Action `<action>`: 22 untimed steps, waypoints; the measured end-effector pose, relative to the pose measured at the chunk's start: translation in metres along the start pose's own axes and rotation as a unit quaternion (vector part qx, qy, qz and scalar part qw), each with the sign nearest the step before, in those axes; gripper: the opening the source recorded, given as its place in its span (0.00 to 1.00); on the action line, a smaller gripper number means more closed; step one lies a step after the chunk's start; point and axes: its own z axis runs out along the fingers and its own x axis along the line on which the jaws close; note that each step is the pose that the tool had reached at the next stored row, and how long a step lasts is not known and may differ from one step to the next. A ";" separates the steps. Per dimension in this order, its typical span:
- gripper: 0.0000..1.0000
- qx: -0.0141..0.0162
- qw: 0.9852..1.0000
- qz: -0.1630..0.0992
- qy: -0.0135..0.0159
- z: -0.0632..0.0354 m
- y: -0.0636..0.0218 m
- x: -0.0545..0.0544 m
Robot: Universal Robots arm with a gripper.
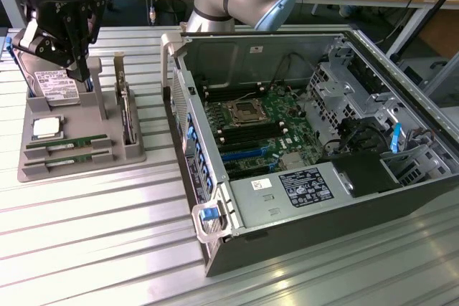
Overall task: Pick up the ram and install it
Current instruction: 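Pick up the ram and move it above insertion slot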
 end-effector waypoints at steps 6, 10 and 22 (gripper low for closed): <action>0.11 0.000 1.000 -0.017 0.001 0.0001 0.0000 0.000; 0.11 -0.001 1.000 -0.031 0.001 0.0001 0.0000 0.000; 0.11 -0.002 0.997 -0.074 0.003 0.0001 0.0000 0.000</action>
